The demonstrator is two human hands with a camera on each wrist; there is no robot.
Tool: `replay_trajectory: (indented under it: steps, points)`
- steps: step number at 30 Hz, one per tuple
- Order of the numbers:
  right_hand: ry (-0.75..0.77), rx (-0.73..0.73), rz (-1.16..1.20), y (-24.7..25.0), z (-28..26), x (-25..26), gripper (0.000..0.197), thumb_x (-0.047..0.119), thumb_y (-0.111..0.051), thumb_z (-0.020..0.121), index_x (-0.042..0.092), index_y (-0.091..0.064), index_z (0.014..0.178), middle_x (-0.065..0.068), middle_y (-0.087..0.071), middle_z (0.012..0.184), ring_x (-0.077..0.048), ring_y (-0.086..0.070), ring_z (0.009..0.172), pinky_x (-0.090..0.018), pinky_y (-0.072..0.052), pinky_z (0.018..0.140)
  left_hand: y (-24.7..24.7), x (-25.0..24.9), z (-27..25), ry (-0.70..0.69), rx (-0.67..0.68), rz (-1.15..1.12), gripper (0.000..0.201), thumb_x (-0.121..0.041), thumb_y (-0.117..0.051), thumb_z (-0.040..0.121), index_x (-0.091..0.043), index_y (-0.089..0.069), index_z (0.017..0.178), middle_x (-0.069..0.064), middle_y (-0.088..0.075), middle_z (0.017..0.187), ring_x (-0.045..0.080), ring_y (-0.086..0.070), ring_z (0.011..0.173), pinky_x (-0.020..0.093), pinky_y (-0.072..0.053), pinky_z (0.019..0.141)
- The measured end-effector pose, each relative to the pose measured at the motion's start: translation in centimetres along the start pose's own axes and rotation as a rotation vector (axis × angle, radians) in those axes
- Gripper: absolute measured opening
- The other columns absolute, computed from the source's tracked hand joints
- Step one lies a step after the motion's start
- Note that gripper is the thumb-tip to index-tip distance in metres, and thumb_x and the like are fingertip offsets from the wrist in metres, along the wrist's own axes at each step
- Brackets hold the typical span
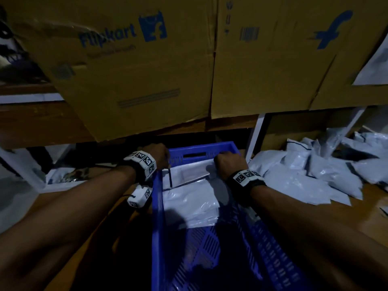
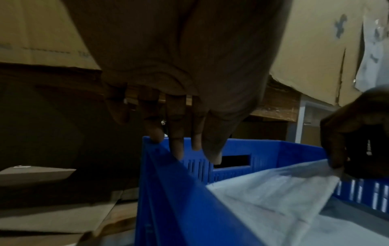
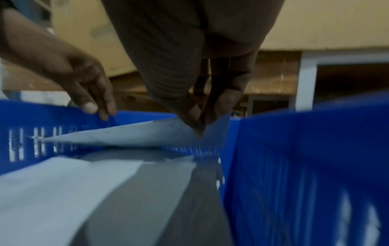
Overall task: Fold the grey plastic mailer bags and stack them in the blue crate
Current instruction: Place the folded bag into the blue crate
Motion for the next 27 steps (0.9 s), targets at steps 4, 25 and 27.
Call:
replay_trajectory:
  steps: [4,25,27]
  points:
    - [-0.054,0.018,0.021,-1.5,-0.1,-0.1,0.021,0.03,-0.059,0.098,0.013,-0.067,0.108,-0.013,-0.068,0.116,-0.036,-0.069,0.104,-0.046,-0.056,0.084,-0.3,0.6,0.6,-0.011,0.021,-0.078,0.018,-0.03,-0.086,0.075,-0.025,-0.077,0.09,-0.005,-0.074,0.086,0.017,-0.071,0.084,0.027,-0.055,0.075]
    - [-0.314,0.068,0.255,-3.1,-0.3,-1.7,0.035,0.033,-0.06,0.099,0.01,-0.06,0.125,-0.015,-0.064,0.12,-0.037,-0.064,0.111,-0.047,-0.053,0.089,-1.7,-0.9,-0.6,0.016,0.064,0.145,0.077,-0.056,-0.095,0.042,-0.036,-0.068,0.112,-0.008,-0.07,0.096,0.026,-0.059,0.118,0.048,-0.038,0.104]
    - [-0.312,0.109,0.262,-3.3,-0.2,-1.8,0.038,0.033,-0.064,0.096,0.009,-0.059,0.125,-0.016,-0.064,0.121,-0.038,-0.065,0.111,-0.047,-0.054,0.091,-1.5,-0.8,-0.5,0.02,0.073,0.062,0.071,-0.054,-0.096,0.046,-0.032,-0.071,0.108,-0.009,-0.071,0.09,0.024,-0.065,0.11,0.044,-0.045,0.101]
Point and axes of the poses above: each hand's wrist, its own z-axis towards the middle knuckle, its own y-axis out of the back of the hand, x = y × z, the point moved 9 cm from there along z, towards the middle knuckle
